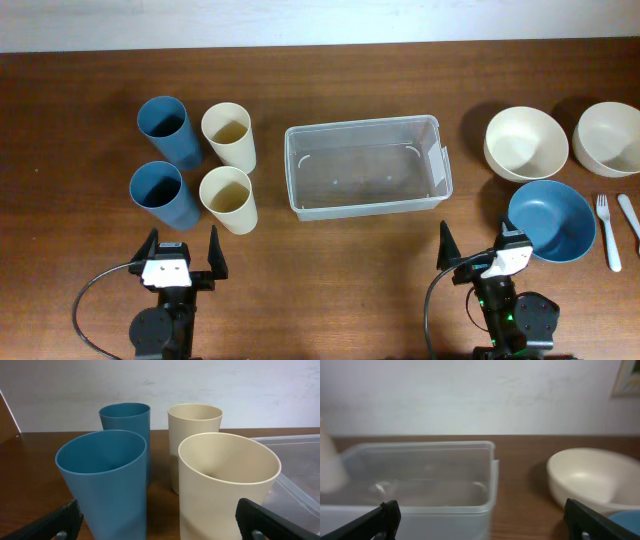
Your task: Pack container
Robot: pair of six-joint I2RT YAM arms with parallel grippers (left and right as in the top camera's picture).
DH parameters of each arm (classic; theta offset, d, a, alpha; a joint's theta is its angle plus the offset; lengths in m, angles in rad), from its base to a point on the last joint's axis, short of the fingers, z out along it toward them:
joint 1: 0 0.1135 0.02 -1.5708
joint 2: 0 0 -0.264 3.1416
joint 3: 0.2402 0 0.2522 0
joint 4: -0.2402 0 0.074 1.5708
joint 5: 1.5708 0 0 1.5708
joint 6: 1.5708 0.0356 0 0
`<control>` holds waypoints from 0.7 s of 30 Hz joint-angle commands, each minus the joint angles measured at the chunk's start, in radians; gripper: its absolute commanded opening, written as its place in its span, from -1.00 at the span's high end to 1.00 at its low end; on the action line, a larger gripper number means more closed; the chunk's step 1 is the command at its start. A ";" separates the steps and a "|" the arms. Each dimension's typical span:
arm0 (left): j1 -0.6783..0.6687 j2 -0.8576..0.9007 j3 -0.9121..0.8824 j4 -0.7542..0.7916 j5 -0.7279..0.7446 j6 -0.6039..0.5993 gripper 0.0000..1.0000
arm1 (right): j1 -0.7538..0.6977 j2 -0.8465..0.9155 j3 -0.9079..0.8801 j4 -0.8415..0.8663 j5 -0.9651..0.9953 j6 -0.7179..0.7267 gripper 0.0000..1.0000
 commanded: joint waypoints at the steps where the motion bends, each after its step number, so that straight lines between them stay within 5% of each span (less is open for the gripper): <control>1: 0.006 -0.008 -0.003 -0.006 -0.006 0.019 -1.00 | -0.005 0.018 -0.005 -0.004 -0.072 0.208 -0.98; 12: 0.006 -0.008 -0.003 -0.006 -0.006 0.019 -1.00 | -0.005 0.248 0.088 -0.090 -0.090 0.208 -0.97; 21: 0.006 -0.008 -0.003 -0.006 -0.006 0.019 -0.99 | -0.006 0.720 0.678 -0.606 0.074 0.148 -0.97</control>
